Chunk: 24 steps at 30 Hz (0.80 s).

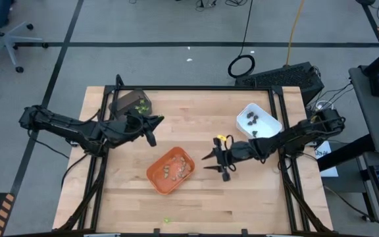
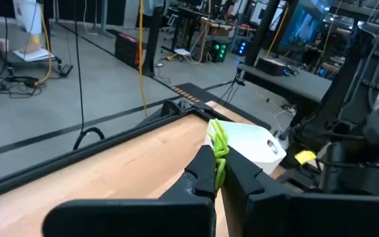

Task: Sort Halloween decoration
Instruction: Put the green spider toy into the black bin

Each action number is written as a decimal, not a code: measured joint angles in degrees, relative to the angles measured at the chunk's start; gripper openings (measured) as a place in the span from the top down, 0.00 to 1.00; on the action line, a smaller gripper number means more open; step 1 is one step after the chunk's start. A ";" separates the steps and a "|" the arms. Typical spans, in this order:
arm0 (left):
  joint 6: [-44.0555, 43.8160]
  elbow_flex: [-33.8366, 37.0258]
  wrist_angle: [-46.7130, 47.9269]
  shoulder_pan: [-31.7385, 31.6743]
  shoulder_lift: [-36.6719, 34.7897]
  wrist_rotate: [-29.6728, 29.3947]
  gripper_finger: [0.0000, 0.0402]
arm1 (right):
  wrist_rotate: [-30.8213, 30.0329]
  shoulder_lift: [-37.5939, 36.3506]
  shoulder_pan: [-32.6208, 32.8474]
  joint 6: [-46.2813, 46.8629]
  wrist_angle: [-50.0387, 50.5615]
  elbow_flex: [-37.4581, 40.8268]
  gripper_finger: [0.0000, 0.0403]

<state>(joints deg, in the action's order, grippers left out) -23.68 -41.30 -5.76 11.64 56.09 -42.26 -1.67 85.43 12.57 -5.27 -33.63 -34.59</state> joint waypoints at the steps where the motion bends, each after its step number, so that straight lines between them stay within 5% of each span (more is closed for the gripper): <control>1: 0.34 0.00 0.03 0.00 0.01 0.00 0.99 | 0.00 0.00 0.53 -0.28 -0.02 0.00 0.61; 24: 49.56 0.04 0.27 0.00 0.01 -0.26 0.99 | 0.20 0.00 3.09 -4.61 0.09 0.00 0.61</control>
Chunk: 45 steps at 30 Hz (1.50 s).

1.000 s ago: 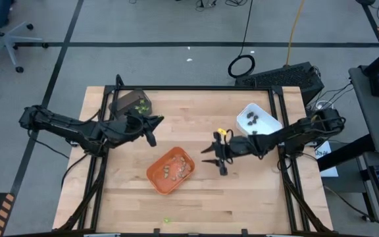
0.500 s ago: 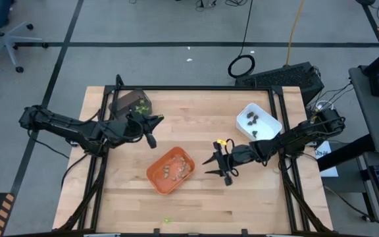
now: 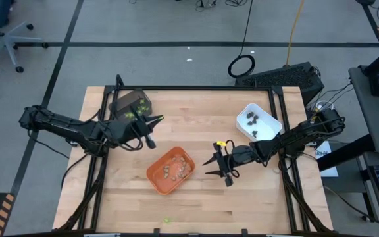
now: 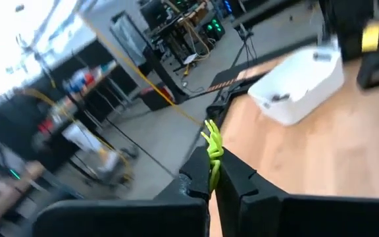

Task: Sort Halloween decoration
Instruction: Put the green spider toy into the black bin

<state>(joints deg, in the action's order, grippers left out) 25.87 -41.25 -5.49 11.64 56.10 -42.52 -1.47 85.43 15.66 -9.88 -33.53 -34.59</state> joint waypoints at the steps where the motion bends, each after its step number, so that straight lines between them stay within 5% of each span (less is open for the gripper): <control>1: 3.26 0.00 0.04 0.00 0.00 0.00 0.99 | -0.01 0.00 0.00 -0.25 -0.10 0.00 0.61; 6: 15.42 0.00 0.08 0.00 0.00 0.00 0.99 | -0.01 0.00 0.00 -2.50 -0.94 0.00 0.61; 16: 23.97 0.00 0.02 0.00 0.02 -0.01 0.99 | 0.02 0.02 -0.95 -4.76 -1.97 0.00 0.61; 20: 18.00 0.00 0.02 -0.26 0.02 -3.65 0.99 | -0.01 0.02 -1.43 -4.47 -1.84 0.00 0.61; 27: -4.66 0.02 3.78 -4.88 0.02 -23.48 0.99 | -0.18 0.02 -1.75 -4.36 -1.82 0.00 0.61; 30: -14.76 0.02 8.51 -8.70 -0.02 -26.50 0.99 | -0.22 0.02 -1.77 -4.36 -1.82 0.00 0.61; 33: -23.66 0.02 13.59 -13.54 -0.07 -21.71 0.99 | -1.58 0.02 -1.75 -4.32 -1.81 0.00 0.61; 45: -60.52 -1.73 47.47 -39.58 2.89 14.71 0.99 | -4.73 0.07 -2.12 -2.81 -1.05 0.00 0.61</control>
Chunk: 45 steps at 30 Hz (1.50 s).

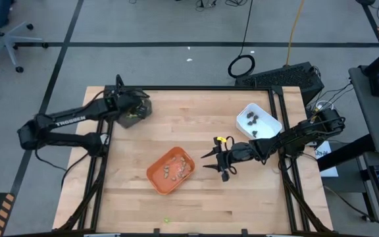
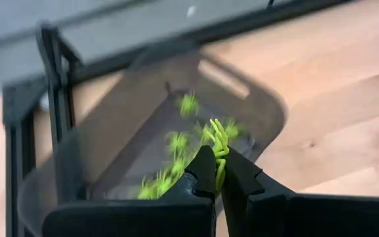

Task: Sort Halloween decoration
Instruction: Put the green spider toy into the black bin

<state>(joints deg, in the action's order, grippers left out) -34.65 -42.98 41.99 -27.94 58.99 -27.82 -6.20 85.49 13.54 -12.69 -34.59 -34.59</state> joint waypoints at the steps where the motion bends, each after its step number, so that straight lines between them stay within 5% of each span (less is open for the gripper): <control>1: -0.81 0.00 0.88 -1.00 0.48 1.17 0.99 | 0.00 0.00 0.00 -0.01 0.14 0.00 0.61; 9: -0.96 0.00 1.80 -2.15 3.06 3.45 0.97 | 0.00 0.00 0.00 2.35 0.65 0.00 0.61; 25: 0.21 0.00 7.60 -0.12 2.10 0.81 0.72 | 0.02 0.00 0.02 15.31 3.41 0.00 0.61; 30: -3.20 0.00 7.93 10.76 -3.23 1.43 0.72 | 0.16 0.00 0.05 18.46 3.91 0.00 0.61; 38: -11.32 -0.01 3.81 39.82 -6.94 -5.19 0.72 | 0.22 0.00 0.07 22.16 6.42 -0.02 0.61; 45: 7.20 -0.06 -16.01 57.42 -0.46 -9.49 0.72 | 0.20 0.00 0.75 22.53 6.16 -0.02 0.61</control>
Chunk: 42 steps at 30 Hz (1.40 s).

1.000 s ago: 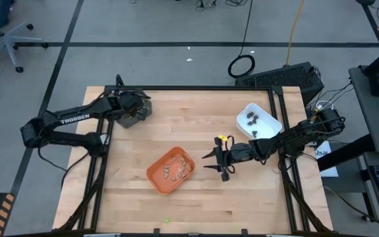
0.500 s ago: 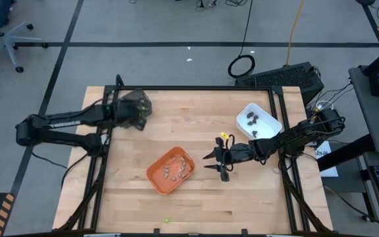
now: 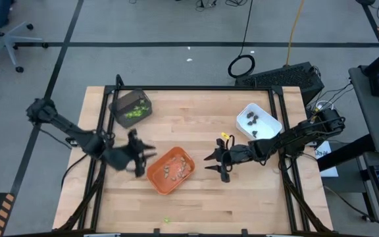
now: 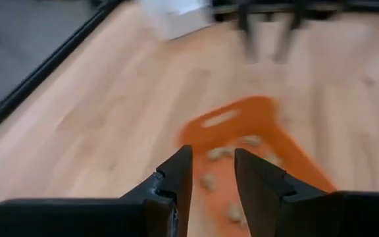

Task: Sort Halloween decoration
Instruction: Put the green spider toy into the black bin

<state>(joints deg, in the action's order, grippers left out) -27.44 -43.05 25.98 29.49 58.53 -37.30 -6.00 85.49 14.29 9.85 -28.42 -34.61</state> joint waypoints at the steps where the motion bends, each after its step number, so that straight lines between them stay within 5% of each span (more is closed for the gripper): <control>1: 2.87 -0.02 -2.41 1.77 1.33 -0.11 0.72 | 0.00 0.00 0.13 -0.03 0.03 0.00 0.61; 14: 22.00 -4.21 -29.14 15.20 22.06 2.84 0.72 | -0.30 0.00 2.78 0.59 2.03 0.00 0.61; 22: 23.16 -15.87 -25.33 19.01 35.17 3.07 0.72 | -6.58 0.00 6.61 0.26 4.03 0.00 0.61; 29: 13.65 -25.16 -17.07 20.34 43.66 3.60 0.72 | -9.14 0.00 9.69 1.52 3.88 0.00 0.61; 42: -7.06 -30.32 -14.09 21.65 52.18 17.62 0.72 | -9.18 0.00 15.05 4.13 3.87 0.00 0.61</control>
<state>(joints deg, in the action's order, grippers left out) -34.50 -73.36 11.89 51.13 110.71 -19.68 -15.18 85.49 29.34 13.97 -24.56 -34.61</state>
